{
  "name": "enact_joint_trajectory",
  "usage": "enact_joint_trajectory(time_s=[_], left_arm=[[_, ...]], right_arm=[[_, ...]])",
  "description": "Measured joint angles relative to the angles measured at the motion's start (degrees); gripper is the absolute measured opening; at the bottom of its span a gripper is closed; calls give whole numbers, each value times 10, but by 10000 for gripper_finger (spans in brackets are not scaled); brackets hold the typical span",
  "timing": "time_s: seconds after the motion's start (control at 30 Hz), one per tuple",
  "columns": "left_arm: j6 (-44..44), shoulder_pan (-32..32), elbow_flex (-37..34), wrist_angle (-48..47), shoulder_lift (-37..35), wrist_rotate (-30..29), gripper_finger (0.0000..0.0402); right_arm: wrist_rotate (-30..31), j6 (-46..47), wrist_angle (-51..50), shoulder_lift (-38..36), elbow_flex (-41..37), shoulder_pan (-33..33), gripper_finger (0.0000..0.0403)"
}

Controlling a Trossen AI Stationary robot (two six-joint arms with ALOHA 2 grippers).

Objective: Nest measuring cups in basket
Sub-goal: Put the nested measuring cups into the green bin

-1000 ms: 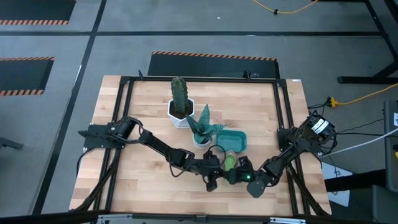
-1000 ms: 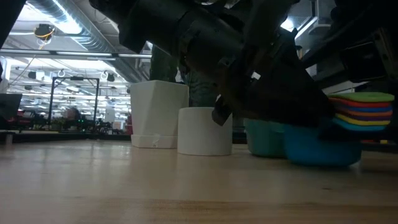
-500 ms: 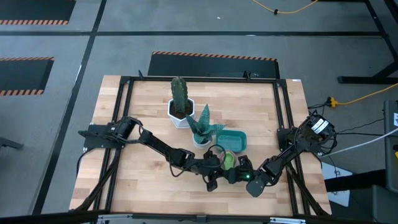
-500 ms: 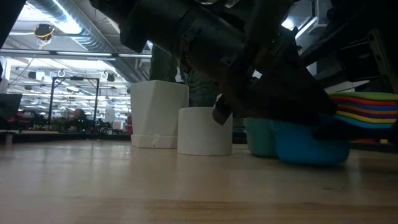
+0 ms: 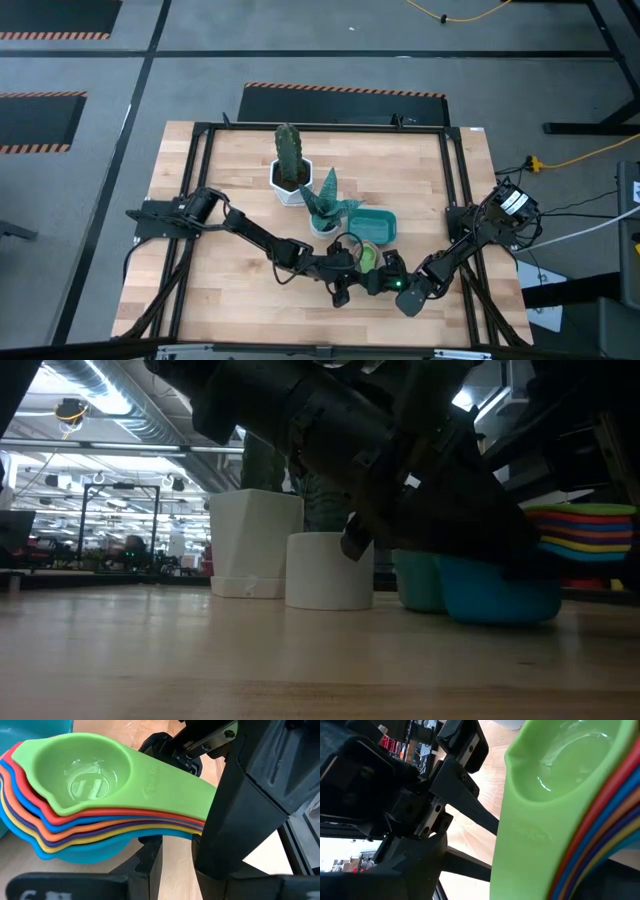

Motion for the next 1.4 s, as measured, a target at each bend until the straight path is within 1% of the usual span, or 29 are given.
enact_joint_trajectory(time_s=[0.63,0.87,1.0,1.27,1.4], left_arm=[[0,0,0,0,0,0,97],[0,0,0,0,0,0,97],[0,0,0,0,0,0,97],[0,-1,0,1,-2,3,97],[0,-1,0,1,-2,3,97]], right_arm=[[-1,0,12,0,0,0,321],[-2,0,15,0,0,0,290],[-4,0,13,0,0,0,257],[-17,0,6,0,-1,1,144],[-19,0,1,0,-1,1,107]])
